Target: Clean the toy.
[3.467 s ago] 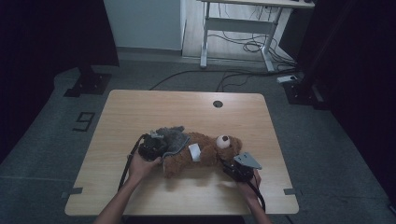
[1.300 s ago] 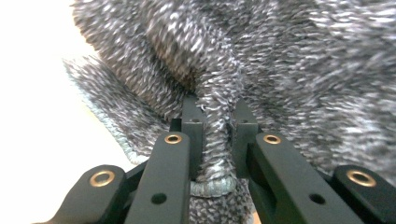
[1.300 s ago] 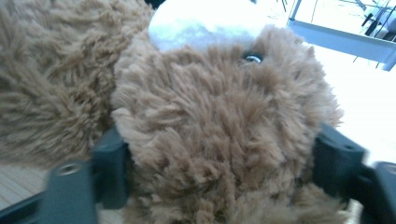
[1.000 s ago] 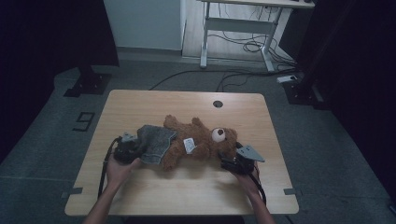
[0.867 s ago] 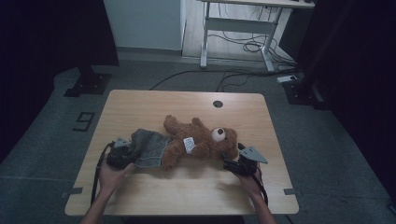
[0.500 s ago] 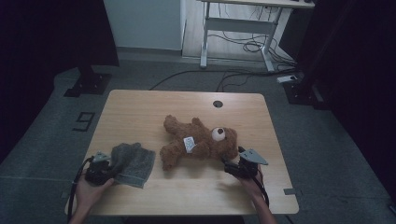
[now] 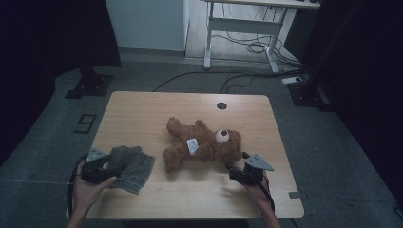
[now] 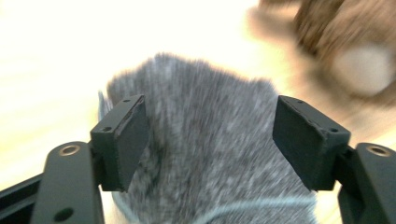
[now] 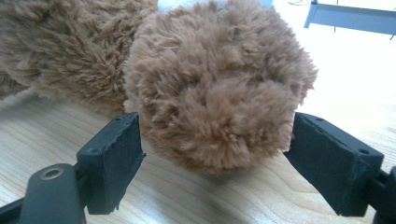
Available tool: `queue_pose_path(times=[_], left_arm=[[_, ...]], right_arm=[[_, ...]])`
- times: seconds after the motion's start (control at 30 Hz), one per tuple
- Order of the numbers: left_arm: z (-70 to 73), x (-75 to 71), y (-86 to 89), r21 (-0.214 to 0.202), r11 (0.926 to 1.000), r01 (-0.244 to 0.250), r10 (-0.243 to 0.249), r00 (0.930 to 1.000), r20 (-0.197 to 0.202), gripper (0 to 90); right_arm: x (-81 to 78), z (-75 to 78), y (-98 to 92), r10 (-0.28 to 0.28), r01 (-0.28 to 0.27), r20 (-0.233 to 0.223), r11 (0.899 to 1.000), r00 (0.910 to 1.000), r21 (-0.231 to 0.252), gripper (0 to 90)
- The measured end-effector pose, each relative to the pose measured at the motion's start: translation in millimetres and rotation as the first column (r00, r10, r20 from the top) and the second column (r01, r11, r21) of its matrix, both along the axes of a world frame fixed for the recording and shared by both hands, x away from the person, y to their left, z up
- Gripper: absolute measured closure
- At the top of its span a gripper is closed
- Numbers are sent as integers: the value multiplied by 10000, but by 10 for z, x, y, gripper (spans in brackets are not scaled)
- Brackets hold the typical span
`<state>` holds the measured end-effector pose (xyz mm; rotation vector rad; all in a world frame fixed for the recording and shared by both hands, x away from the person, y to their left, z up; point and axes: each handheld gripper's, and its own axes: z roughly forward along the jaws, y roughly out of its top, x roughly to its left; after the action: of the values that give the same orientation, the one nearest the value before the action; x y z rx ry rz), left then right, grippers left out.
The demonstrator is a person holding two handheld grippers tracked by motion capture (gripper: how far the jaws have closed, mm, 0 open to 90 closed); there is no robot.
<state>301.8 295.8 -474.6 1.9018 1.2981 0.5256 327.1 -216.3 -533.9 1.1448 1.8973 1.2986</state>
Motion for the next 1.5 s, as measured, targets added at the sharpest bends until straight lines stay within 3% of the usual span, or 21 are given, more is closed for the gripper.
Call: queue_pose_path(times=[0.1, 0.3, 0.4, 0.63, 0.7, 0.83, 1.03, 1.17, 1.5], left_arm=[[151, -21, -59, -466, 9981, 395, -380, 9987, 336, 258], [192, 8, -376, -454, 9900, 1334, -1307, 9897, 586, 259], [171, 38, -575, -550, 9798, 1922, -1894, 9805, 530, 255], [109, 7, -1006, -282, 9569, 2890, -2873, 9565, 512, 268], [75, 9, -1081, -413, 9523, 3024, -3004, 9526, 471, 272], [15, -1, -1161, -446, 9497, 3100, -3083, 9504, 404, 278], [-100, -25, -1147, -692, 9476, 3119, -3117, 9501, 129, 298], [-183, -59, -1181, -302, 9486, 3151, -3154, 9489, -51, 299], [-373, -64, -1289, -129, 9403, 3402, -3404, 9386, -562, 302]], right_arm=[[-4, 9, -34, -96, 96, 24, 9999, 10000, 71, 176], [-44, 17, -25, 96, -96, -11, 9999, 10000, 72, 180], [-97, 15, -43, 151, -150, -63, 9997, 9999, 194, 180], [-204, 11, -106, 444, -438, -199, 9985, 9988, 323, 181], [-237, 11, -107, 503, -496, -222, 9983, 9985, 310, 181], [-274, 3, -123, 552, -546, -235, 9982, 9982, 242, 182], [-335, -53, -175, 535, -540, -629, 9985, 9966, -54, 188], [-380, -84, -208, 458, -485, -854, 9984, 9953, -300, 189], [-337, -156, -209, 669, -747, -1413, 9959, 9877, -508, 191]])
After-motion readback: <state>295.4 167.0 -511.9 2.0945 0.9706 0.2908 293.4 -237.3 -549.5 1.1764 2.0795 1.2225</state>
